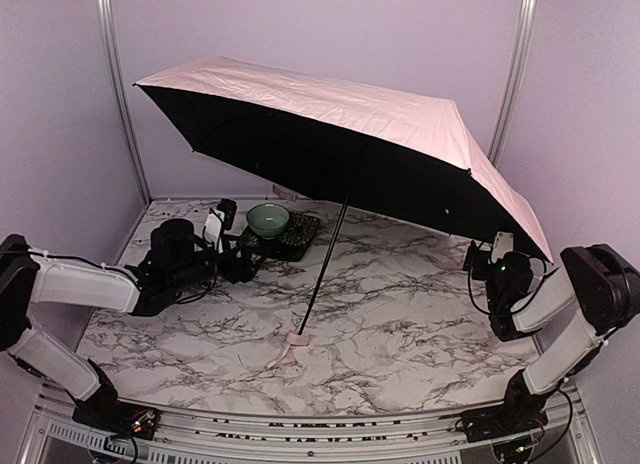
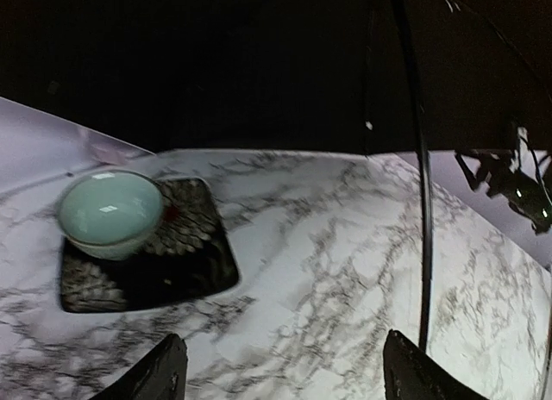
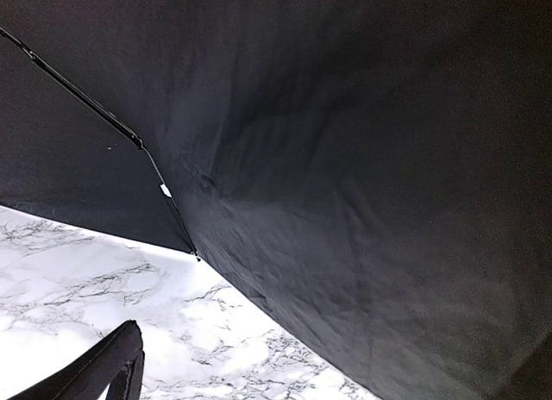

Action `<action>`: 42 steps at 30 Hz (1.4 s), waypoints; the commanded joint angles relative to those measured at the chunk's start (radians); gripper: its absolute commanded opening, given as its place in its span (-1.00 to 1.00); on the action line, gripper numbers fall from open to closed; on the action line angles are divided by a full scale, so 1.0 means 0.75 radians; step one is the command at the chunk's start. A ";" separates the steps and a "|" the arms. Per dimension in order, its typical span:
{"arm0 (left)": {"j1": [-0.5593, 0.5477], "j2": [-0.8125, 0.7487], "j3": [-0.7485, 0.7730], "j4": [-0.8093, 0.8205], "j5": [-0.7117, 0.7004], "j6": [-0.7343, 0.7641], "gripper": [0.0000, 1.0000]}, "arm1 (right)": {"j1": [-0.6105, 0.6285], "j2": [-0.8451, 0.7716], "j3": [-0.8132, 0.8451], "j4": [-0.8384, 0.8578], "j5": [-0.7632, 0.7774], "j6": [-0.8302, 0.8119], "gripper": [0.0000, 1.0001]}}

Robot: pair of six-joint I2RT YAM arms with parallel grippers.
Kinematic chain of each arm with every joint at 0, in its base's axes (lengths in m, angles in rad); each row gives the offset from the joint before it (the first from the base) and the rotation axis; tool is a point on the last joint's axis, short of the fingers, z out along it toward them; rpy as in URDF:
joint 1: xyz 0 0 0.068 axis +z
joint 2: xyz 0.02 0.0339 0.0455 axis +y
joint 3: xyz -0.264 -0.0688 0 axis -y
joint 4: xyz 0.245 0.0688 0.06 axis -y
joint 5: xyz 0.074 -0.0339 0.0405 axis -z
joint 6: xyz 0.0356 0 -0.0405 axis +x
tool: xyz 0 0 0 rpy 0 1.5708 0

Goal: Put away the umbrella

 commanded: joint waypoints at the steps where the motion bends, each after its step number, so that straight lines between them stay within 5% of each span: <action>1: -0.161 0.220 0.101 -0.013 0.168 -0.020 0.61 | -0.012 0.010 0.010 0.035 0.001 -0.011 1.00; 6: -0.257 0.467 0.262 0.053 0.388 -0.030 0.65 | -0.012 0.011 0.012 0.032 0.000 -0.011 1.00; 11: -0.267 0.607 0.325 0.097 0.380 -0.092 0.58 | -0.012 0.011 0.015 0.028 -0.001 -0.011 1.00; 19: -0.281 0.655 0.360 0.093 0.269 -0.105 -0.37 | -0.012 0.011 0.016 0.026 -0.004 -0.011 1.00; 28: -0.300 0.643 0.360 0.093 0.238 -0.140 -1.00 | -0.012 0.007 0.005 0.040 -0.003 -0.013 0.99; 31: -0.351 0.606 0.344 0.091 0.098 -0.124 -1.00 | 0.033 -0.082 -0.025 0.023 -0.191 -0.160 1.00; 34: -0.425 0.554 0.323 0.084 -0.132 -0.084 -1.00 | 0.250 -0.289 0.105 -0.364 -0.196 -0.300 0.99; 38: -0.508 0.494 0.309 0.063 -0.440 -0.086 -1.00 | 0.419 -0.401 0.322 -0.743 -0.350 -0.112 0.98; 42: -0.607 0.445 0.311 0.039 -0.635 -0.051 -1.00 | 0.584 -0.381 0.400 -0.753 -0.366 0.088 0.93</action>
